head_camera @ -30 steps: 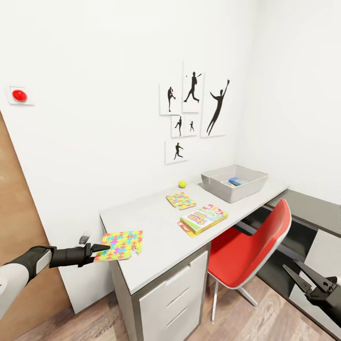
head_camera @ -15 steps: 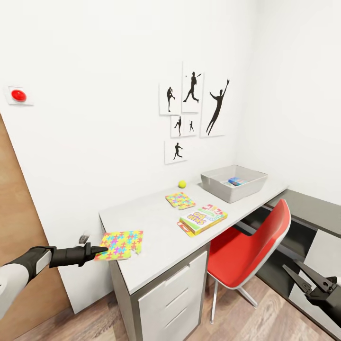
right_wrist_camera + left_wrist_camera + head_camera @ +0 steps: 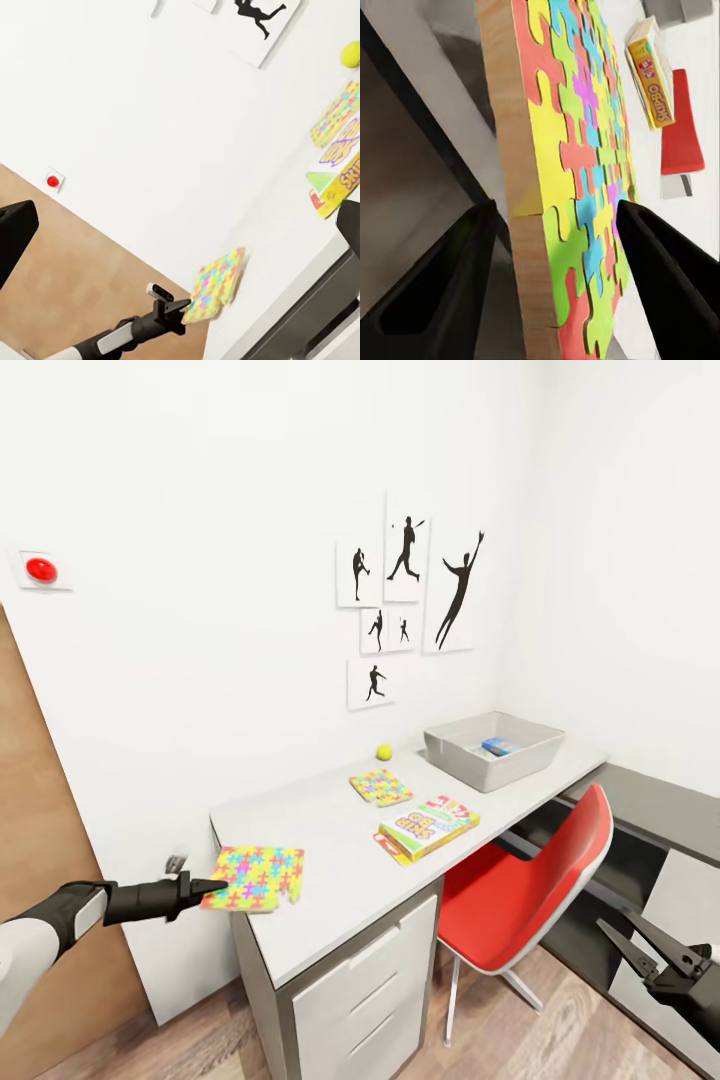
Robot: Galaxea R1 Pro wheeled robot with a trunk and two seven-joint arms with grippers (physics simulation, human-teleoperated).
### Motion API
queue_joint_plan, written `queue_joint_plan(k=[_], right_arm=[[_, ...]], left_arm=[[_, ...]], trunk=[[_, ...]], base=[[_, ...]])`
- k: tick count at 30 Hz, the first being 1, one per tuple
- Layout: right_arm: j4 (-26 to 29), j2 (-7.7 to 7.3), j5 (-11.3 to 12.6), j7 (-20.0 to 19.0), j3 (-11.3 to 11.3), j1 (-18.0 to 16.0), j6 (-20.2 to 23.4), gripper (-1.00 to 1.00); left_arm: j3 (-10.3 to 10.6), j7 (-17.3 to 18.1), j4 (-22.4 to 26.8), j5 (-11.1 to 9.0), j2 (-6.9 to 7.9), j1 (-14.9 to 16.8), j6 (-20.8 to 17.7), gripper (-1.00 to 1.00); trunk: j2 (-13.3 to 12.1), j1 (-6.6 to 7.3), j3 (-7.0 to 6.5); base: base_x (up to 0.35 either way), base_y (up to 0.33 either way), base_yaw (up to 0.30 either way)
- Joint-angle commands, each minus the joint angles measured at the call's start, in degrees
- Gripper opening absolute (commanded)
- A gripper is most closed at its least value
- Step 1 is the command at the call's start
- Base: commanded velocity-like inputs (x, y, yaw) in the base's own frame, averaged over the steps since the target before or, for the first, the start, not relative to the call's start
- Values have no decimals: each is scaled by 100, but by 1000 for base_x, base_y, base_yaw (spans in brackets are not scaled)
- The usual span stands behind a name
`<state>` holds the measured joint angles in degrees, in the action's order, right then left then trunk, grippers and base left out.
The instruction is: Put all the toys in the child's room - the three board games (two on the bed and one on the table), the two jigsaw puzzles on the table, and the tennis ball on the table - inside the toy box on the table in the child's room.
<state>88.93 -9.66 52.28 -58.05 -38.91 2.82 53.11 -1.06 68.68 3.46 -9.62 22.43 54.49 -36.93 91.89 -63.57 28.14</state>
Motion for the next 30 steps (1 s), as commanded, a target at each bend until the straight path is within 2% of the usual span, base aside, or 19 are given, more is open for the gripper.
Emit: queue_joint_plan(k=[1, 7, 10, 11, 15, 19, 21, 24, 28, 30], right_arm=[[2, -1, 8, -5, 1, -1, 24, 100], [2, 6, -2, 8, 13, -1, 12, 100], [2, 7, -6, 13, 8, -1, 4, 100], [2, 7, -7, 17, 7, -1, 6, 100], [2, 7, -19, 20, 12, -1, -23, 100], [2, 7, -14, 20, 14, -1, -44, 100], [2, 9, -9, 14, 16, -1, -49, 100], [2, 9, -4, 15, 15, -1, -51, 100], [8, 12, -18, 20, 27, -1, -60, 100], [8, 14, -14, 19, 26, -1, -61, 100]], left_arm=[[71, 90, 4, 11, 0, 1, -26, -100], [77, 705, 34, 23, 43, 2, -52, -100], [79, 1095, 46, 53, 73, 7, -67, -100], [87, 1337, 56, 66, 91, 43, -91, -100], [117, 1613, 105, 75, 120, 86, -188, -100], [175, 1735, 326, 79, 176, 78, -222, -100], [209, 1837, 493, 78, 223, 61, -248, -100], [243, 2132, 649, 87, 377, 46, -293, -100], [262, 2132, 735, 90, 487, 37, -320, -100], [263, 2132, 739, 89, 484, 36, -322, -100]], trunk=[[-39, 23, -13], [-280, 154, -121], [-400, 220, -175], [-440, 242, -193], [-600, 330, -264], [-761, 418, -336], [-841, 462, -372], [-961, 528, -426], [-1122, 616, -498], [-1202, 660, -534]], base=[[0, 0, 0], [0, 0, 0], [0, 0, 0], [0, 0, 0], [0, 0, 0], [0, 0, 0], [0, 0, 0], [0, 0, 0], [0, 0, 0], [0, 0, 0]])
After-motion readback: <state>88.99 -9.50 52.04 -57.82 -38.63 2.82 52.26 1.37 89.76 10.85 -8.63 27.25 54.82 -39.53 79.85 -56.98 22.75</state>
